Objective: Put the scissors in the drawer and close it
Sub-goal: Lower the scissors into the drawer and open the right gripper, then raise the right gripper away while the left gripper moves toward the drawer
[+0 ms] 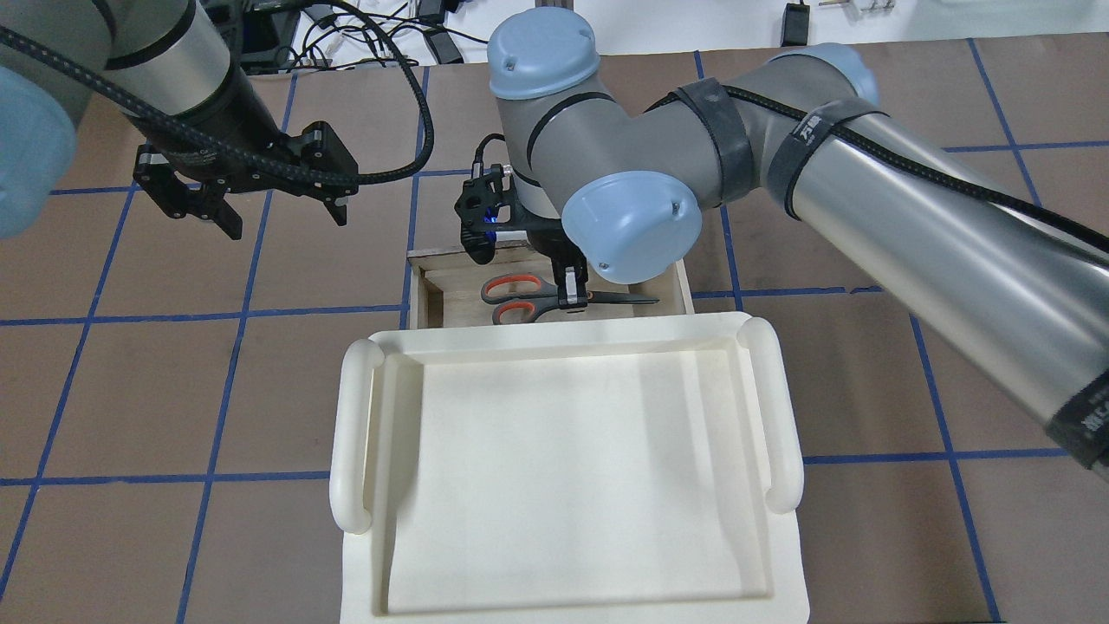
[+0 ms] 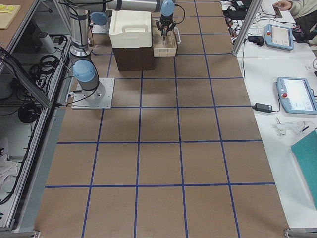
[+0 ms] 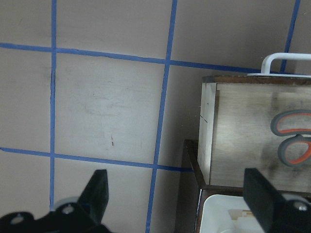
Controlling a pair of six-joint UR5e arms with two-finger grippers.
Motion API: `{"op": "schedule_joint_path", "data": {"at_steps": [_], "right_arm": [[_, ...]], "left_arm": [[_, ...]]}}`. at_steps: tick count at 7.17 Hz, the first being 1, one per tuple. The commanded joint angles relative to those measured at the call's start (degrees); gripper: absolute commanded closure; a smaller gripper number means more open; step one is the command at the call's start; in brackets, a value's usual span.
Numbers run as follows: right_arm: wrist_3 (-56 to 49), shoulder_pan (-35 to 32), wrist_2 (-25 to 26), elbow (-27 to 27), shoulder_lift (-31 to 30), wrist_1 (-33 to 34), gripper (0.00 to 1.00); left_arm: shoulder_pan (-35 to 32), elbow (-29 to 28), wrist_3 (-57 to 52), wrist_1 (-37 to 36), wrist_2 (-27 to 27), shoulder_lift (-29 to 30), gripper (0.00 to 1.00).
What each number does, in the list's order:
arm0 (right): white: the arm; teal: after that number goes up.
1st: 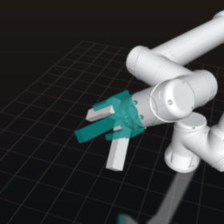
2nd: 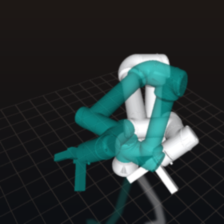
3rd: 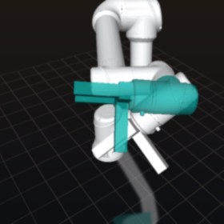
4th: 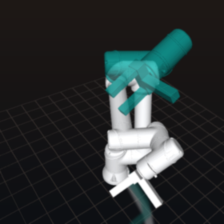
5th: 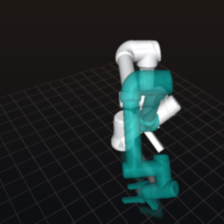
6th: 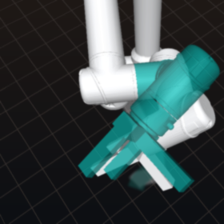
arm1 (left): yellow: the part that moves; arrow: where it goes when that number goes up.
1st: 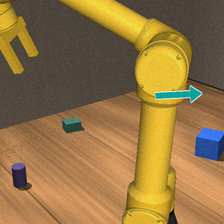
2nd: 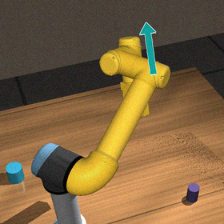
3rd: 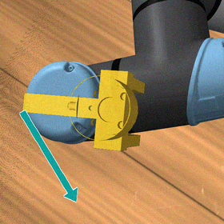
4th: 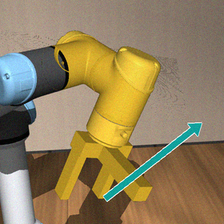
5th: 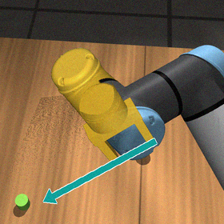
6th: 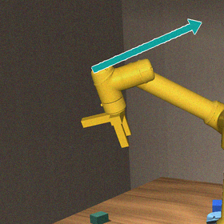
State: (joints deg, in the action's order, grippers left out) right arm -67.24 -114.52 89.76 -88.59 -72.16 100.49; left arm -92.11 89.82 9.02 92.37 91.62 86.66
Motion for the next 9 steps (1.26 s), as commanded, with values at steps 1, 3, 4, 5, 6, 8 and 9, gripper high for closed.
{"op": "schedule_joint_path", "data": {"at_steps": [1,3,4,5,6,8,9], "right_arm": [[4.2,0.0,-2.8,0.0,0.1,0.1,0.16],[8.9,0.1,-3.3,1.0,-1.0,0.1,0.00],[15.0,1.1,-1.8,1.0,-5.4,-0.4,0.00],[24.5,3.8,-0.9,1.1,-7.9,-0.4,0.00],[29.4,8.2,-1.2,1.1,-9.0,-0.6,0.00],[42.8,17.1,-2.0,1.1,-9.6,-0.6,0.00],[51.5,20.0,-1.9,1.1,-9.8,-0.8,0.00]], "left_arm": [[0.0,0.0,0.0,0.0,0.0,0.0,0.00],[0.0,0.0,0.0,0.1,0.0,0.0,0.00],[0.0,0.0,0.0,0.0,0.0,0.0,0.00],[0.0,0.0,0.0,0.1,0.0,0.0,0.00],[0.0,0.0,0.6,-0.1,-0.1,0.2,0.00],[-0.5,-0.3,5.8,-8.5,-0.2,3.4,0.00],[-2.0,-1.0,8.5,-9.6,-0.2,5.1,0.00]]}}
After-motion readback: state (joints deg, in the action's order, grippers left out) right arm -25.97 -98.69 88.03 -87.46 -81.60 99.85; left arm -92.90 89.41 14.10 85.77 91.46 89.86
